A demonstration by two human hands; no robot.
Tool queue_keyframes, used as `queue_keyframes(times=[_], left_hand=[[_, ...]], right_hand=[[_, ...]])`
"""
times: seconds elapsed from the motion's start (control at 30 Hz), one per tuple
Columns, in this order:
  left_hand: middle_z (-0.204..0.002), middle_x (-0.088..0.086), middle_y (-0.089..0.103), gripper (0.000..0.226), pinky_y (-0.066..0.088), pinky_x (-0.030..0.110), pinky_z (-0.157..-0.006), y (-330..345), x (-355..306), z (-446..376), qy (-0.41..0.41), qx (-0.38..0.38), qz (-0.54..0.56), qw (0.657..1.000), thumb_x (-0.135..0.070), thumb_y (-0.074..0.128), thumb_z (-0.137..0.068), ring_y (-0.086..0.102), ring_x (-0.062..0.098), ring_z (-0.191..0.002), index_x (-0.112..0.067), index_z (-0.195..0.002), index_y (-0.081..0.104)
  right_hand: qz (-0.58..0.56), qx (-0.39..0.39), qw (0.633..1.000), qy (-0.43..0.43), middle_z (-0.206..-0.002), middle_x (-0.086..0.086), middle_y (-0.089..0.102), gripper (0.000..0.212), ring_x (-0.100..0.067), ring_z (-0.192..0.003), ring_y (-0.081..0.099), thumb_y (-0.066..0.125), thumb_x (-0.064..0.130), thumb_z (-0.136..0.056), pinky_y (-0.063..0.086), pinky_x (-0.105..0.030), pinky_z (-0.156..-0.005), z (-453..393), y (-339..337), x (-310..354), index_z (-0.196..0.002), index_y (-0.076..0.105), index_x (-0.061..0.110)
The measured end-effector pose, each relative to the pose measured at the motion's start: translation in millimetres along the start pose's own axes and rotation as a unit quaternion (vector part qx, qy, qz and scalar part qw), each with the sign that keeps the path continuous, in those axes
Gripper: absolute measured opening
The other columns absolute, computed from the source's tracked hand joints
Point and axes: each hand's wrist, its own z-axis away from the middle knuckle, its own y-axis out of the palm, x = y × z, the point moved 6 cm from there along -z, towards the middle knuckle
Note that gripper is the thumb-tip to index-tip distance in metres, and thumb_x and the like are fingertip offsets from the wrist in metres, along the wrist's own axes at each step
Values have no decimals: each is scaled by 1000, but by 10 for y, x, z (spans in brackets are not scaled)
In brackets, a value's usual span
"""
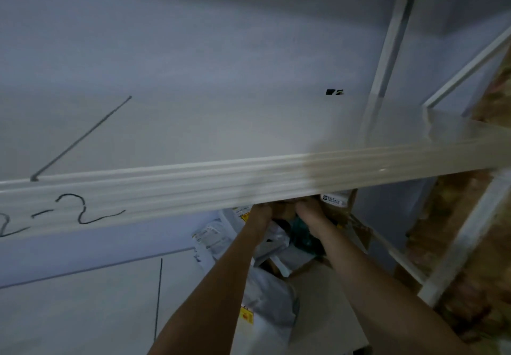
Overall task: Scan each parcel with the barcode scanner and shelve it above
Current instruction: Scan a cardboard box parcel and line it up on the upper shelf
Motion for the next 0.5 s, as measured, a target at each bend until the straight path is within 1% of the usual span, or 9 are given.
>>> queue_keyframes(times=[0.03, 0.07, 0.1, 0.17, 0.27, 0.3, 0.4, 0.43, 0.5], left_hand=[[-129, 29, 56, 36, 48, 46, -98, 44, -17, -23, -3, -2, 23, 1000, -11, 39, -102, 56, 41, -116, 3, -132, 52], [-132, 28, 54, 38, 45, 46, -102, 85, -41, -35, -2, -4, 42, 999, -14, 39, -103, 53, 40, -120, 3, -136, 48], [-132, 25, 56, 38, 46, 44, -101, 131, -35, -66, -3, -3, 58, 998, -17, 40, -104, 55, 37, -120, 0, -137, 47], [-127, 19, 60, 34, 51, 36, -93, 231, -37, -104, -13, 12, 64, 998, -19, 41, -104, 59, 32, -112, -2, -132, 51], [-115, 18, 69, 26, 56, 27, -76, 311, 19, -130, -56, 0, 58, 997, -19, 44, -103, 69, 26, -97, -5, -118, 59], [-114, 18, 70, 28, 55, 28, -79, 307, 12, -113, -67, -11, 59, 996, -20, 44, -103, 69, 24, -100, -4, -121, 58], [-142, 16, 50, 42, 39, 34, -109, 259, -43, -141, -54, -46, 22, 997, -24, 42, -103, 49, 31, -129, -3, -139, 46], [-146, 14, 46, 45, 36, 37, -113, 235, -54, -133, -43, -57, 19, 997, -26, 42, -104, 45, 31, -133, -4, -143, 42], [-144, 12, 49, 43, 41, 45, -110, 189, -62, -104, -20, -72, 37, 997, -28, 43, -103, 47, 32, -130, -9, -142, 45]], right_hand=[[-4, 10, 1000, -5, -134, -9, 57, 40, -24, -107, 57, 43, 26, -104, 49, -32, -89, -32, 6, 22, -142, 50, 14], [-10, 21, 1000, -7, -135, -9, 57, 42, -25, -111, 57, 44, 30, -104, 49, -33, -92, -62, 29, 35, -143, 49, 15], [-12, 30, 999, -5, -135, -10, 57, 44, -26, -114, 57, 44, 34, -104, 50, -35, -97, -97, 47, 32, -144, 49, 15], [-14, 37, 999, 10, -132, -13, 58, 45, -29, -115, 58, 46, 35, -103, 51, -41, -102, -159, 75, -3, -143, 49, 13], [-36, 39, 998, 32, -129, -15, 60, 46, -30, -113, 60, 51, 33, -101, 52, -44, -102, -221, 89, -84, -141, 50, 12], [-39, 39, 998, 34, -129, -14, 61, 46, -30, -113, 60, 52, 34, -100, 52, -43, -101, -227, 86, -93, -140, 51, 11], [-61, 33, 997, 38, -128, -12, 62, 48, -29, -111, 61, 56, 41, -98, 53, -42, -99, -228, 53, -78, -137, 56, 12], [-65, 25, 997, 40, -128, -11, 62, 48, -27, -109, 61, 56, 41, -98, 54, -41, -96, -224, 29, -70, -137, 56, 13], [-82, 5, 995, 50, -128, -9, 60, 49, -24, -102, 58, 56, 42, -98, 54, -37, -85, -196, -10, -75, -139, 53, 14]])
